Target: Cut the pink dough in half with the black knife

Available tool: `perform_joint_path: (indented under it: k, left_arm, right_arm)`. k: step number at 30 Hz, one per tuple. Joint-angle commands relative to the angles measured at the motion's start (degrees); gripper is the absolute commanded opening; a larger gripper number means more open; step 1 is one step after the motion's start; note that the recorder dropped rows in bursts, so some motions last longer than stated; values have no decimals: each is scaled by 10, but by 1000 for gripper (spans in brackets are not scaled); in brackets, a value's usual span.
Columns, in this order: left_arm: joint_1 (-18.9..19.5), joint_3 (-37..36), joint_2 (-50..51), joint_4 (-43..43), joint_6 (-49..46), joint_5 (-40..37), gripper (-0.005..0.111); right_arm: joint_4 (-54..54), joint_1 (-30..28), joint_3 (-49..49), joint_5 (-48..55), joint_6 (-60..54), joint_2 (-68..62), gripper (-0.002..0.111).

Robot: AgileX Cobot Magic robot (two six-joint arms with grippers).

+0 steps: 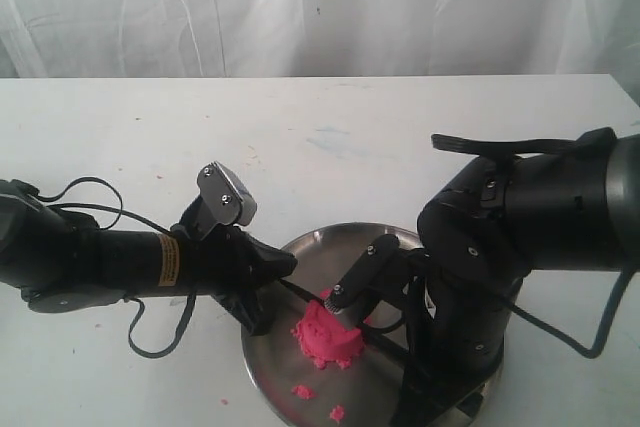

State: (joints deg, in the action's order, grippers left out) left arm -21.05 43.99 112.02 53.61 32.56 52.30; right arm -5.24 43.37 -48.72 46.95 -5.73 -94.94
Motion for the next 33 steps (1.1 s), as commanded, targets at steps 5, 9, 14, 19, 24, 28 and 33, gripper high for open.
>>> perform_joint_path:
  k: [5,9,14,19,24,28,33]
  left_arm:
    - [-3,-10,8,30,-19,31,0]
    - [-3,-9,-4,21,-29,52,0]
    - [-3,-9,-24,13,-29,57,0]
    - [-3,-9,-48,6,-29,64,0]
    - [-3,-9,-54,8,-28,55,0]
    - [-3,-9,-53,8,-26,-21,0]
    - [-3,-9,-53,8,-26,-48,0]
  right_arm:
    - [4,0,2,-8,-5,-1,0]
    - [4,0,2,-8,-5,-1,0]
    - [4,0,1,-8,-5,1,0]
    - [4,0,1,-9,-5,2,0]
    - [4,0,1,-9,-5,2,0]
    - [4,0,1,-9,-5,2,0]
    - [4,0,1,-10,-5,2,0]
